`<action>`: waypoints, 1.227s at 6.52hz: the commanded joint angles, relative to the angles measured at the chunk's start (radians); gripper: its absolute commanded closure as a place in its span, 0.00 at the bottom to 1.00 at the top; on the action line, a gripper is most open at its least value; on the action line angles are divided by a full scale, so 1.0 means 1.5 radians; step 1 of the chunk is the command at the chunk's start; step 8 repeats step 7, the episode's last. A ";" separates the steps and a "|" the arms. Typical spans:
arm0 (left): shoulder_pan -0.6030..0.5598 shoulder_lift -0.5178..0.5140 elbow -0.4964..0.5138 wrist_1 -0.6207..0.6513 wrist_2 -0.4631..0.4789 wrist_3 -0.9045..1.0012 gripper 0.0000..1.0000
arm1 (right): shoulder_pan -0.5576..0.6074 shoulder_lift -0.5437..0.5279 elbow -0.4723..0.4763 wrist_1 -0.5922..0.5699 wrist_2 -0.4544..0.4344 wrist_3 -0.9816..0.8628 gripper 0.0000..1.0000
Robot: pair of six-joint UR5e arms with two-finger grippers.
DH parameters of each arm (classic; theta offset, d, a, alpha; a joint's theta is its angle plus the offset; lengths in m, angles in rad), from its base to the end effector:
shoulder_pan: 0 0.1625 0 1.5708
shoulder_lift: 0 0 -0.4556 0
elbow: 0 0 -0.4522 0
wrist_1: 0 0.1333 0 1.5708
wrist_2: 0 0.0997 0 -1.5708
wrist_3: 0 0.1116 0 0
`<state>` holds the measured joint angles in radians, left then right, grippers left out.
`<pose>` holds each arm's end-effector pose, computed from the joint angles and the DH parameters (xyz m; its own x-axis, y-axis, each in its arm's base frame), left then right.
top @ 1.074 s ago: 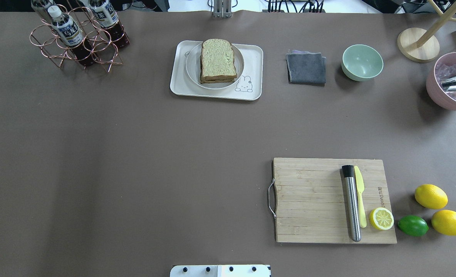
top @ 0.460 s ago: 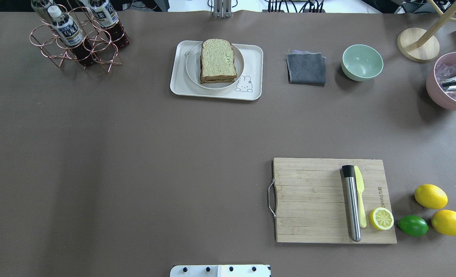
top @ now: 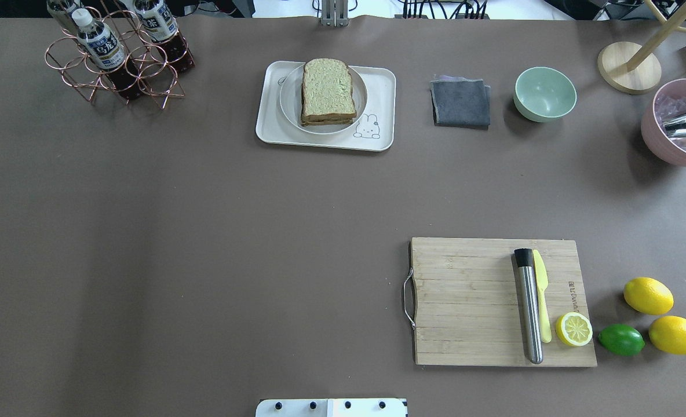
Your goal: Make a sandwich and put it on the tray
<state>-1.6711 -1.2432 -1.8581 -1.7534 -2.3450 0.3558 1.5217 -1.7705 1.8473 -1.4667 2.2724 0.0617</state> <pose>-0.0966 -0.4076 0.6769 0.7107 0.3685 -0.5993 -0.1584 0.9138 0.3740 0.0379 -0.4763 0.6403 0.7587 -0.0926 0.6448 0.0015 0.9901 0.1404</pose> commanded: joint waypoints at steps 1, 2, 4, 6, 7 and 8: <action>0.000 0.000 -0.001 -0.001 0.000 0.001 0.03 | 0.000 -0.005 0.006 -0.001 0.001 0.001 0.00; 0.000 0.000 -0.001 0.000 -0.001 0.000 0.02 | 0.000 -0.005 0.006 -0.002 0.001 0.001 0.00; 0.000 0.000 0.000 0.000 0.000 0.000 0.02 | 0.000 -0.003 0.006 -0.002 -0.004 0.005 0.00; 0.000 0.000 -0.003 -0.004 0.001 -0.030 0.02 | 0.000 -0.003 0.007 -0.001 -0.002 0.004 0.00; 0.000 0.000 -0.007 -0.005 0.001 -0.032 0.02 | 0.000 -0.003 0.007 -0.001 -0.001 0.003 0.00; 0.000 0.000 -0.007 -0.005 0.001 -0.032 0.02 | 0.000 -0.003 0.007 -0.001 -0.001 0.003 0.00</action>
